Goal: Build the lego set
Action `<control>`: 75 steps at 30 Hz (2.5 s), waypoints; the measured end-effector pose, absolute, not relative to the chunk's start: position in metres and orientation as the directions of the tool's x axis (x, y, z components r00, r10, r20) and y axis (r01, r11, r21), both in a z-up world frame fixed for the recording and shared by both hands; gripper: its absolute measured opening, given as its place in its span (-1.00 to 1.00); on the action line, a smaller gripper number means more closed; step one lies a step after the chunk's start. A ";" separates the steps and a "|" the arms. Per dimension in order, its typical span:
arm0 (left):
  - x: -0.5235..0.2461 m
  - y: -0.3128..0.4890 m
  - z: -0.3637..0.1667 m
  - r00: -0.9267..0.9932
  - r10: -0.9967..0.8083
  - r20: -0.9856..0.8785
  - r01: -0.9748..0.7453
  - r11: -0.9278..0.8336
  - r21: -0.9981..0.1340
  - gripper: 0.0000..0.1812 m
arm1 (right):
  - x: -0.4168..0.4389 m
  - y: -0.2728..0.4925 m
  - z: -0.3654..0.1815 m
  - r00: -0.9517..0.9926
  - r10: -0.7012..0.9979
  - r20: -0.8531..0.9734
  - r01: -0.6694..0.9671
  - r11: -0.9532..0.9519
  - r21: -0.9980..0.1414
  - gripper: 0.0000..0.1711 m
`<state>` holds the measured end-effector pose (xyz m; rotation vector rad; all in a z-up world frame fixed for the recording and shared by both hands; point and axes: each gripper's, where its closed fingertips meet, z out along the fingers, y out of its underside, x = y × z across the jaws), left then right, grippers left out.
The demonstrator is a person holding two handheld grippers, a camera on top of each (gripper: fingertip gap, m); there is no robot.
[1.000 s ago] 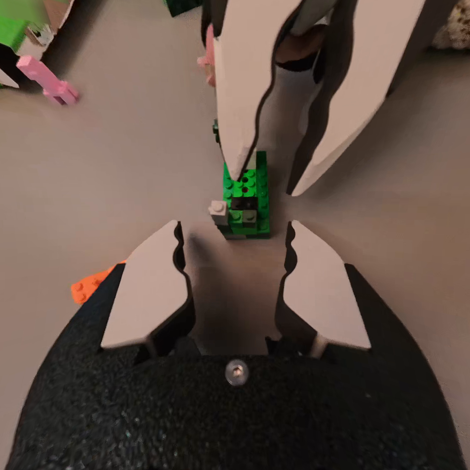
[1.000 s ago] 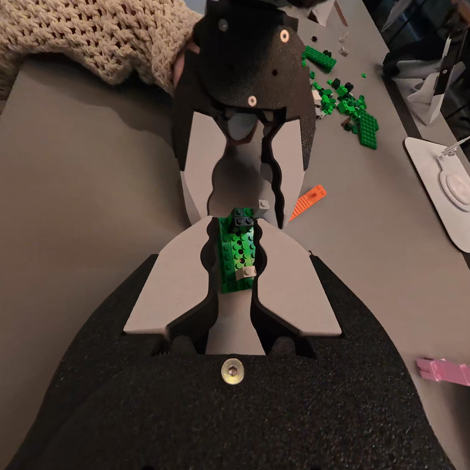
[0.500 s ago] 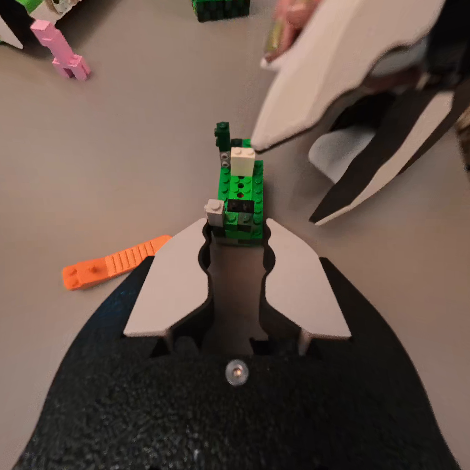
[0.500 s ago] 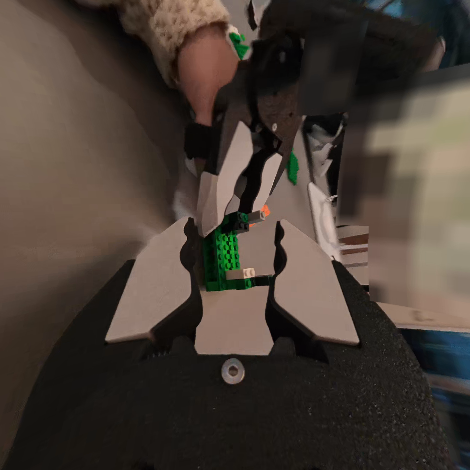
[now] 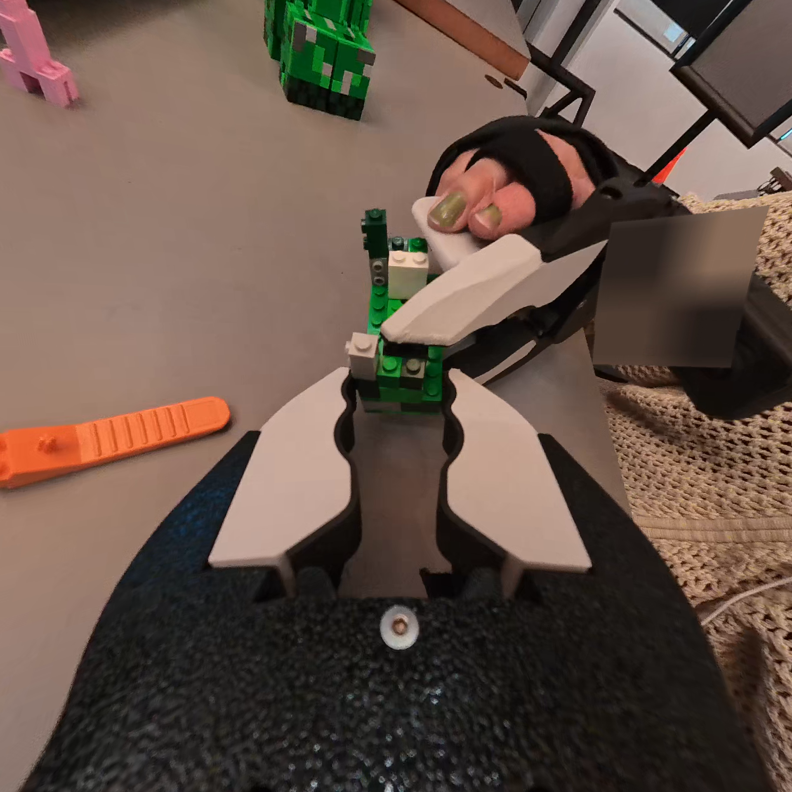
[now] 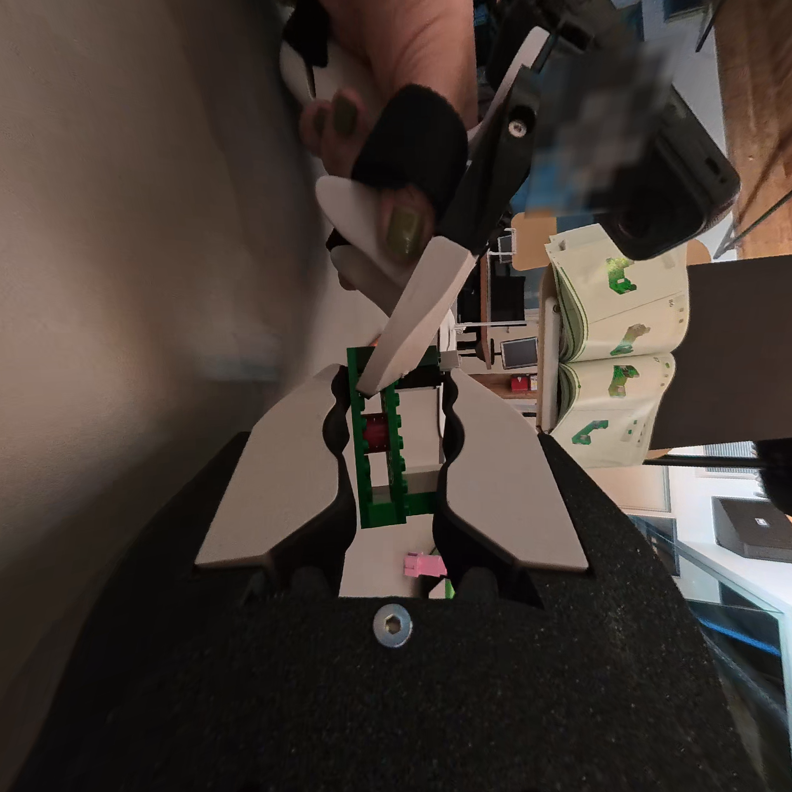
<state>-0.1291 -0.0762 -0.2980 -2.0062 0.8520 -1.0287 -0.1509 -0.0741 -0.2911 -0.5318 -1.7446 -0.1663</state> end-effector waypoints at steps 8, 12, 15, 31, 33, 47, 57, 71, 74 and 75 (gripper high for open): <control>-0.127 -0.080 -0.302 0.455 -0.800 0.390 -0.253 -0.536 -0.805 -0.58 | -0.148 -0.080 -0.296 -0.192 0.247 0.950 0.416 0.897 -0.149 -0.53; -0.127 -0.082 -0.304 0.453 -0.800 0.394 -0.261 -0.541 -0.799 -0.58 | -0.147 -0.082 -0.298 -0.208 0.234 0.950 0.418 0.899 -0.130 -0.53; -0.128 -0.083 -0.306 0.454 -0.799 0.394 -0.269 -0.544 -0.794 -0.58 | -0.146 -0.084 -0.301 -0.219 0.238 0.946 0.418 0.899 -0.129 -0.53; -0.150 -0.091 -0.281 0.390 -0.840 0.376 -0.200 -0.476 -0.856 -0.60 | -0.145 -0.096 -0.293 -0.152 0.275 0.949 0.356 0.911 -0.207 -0.53; -0.147 -0.092 -0.281 0.383 -0.848 0.366 -0.209 -0.466 -0.860 -0.61 | -0.145 -0.096 -0.291 -0.144 0.280 0.949 0.353 0.911 -0.215 -0.53; -0.144 -0.091 -0.284 0.389 -0.861 0.327 -0.221 -0.432 -0.874 -0.72 | -0.143 -0.100 -0.290 -0.151 0.221 0.963 0.353 0.922 -0.157 -0.53; -0.153 -0.110 -0.253 0.227 -0.930 0.290 -0.139 -0.325 -0.935 -0.58 | -0.140 -0.128 -0.282 -0.201 0.452 0.869 0.180 0.889 -0.421 -0.53; -0.142 -0.094 -0.313 0.432 -0.865 0.255 -0.388 -0.433 -0.813 -0.01 | -0.149 -0.093 -0.297 -0.173 0.324 0.930 0.397 0.887 -0.235 -0.53; -0.128 -0.095 -0.315 0.425 -0.885 0.191 -0.433 -0.384 -0.815 -0.13 | -0.149 -0.090 -0.295 -0.161 0.295 0.942 0.405 0.890 -0.210 -0.53; -0.125 -0.095 -0.314 0.425 -0.888 0.174 -0.433 -0.369 -0.823 -0.21 | -0.149 -0.090 -0.295 -0.162 0.282 0.946 0.407 0.892 -0.196 -0.53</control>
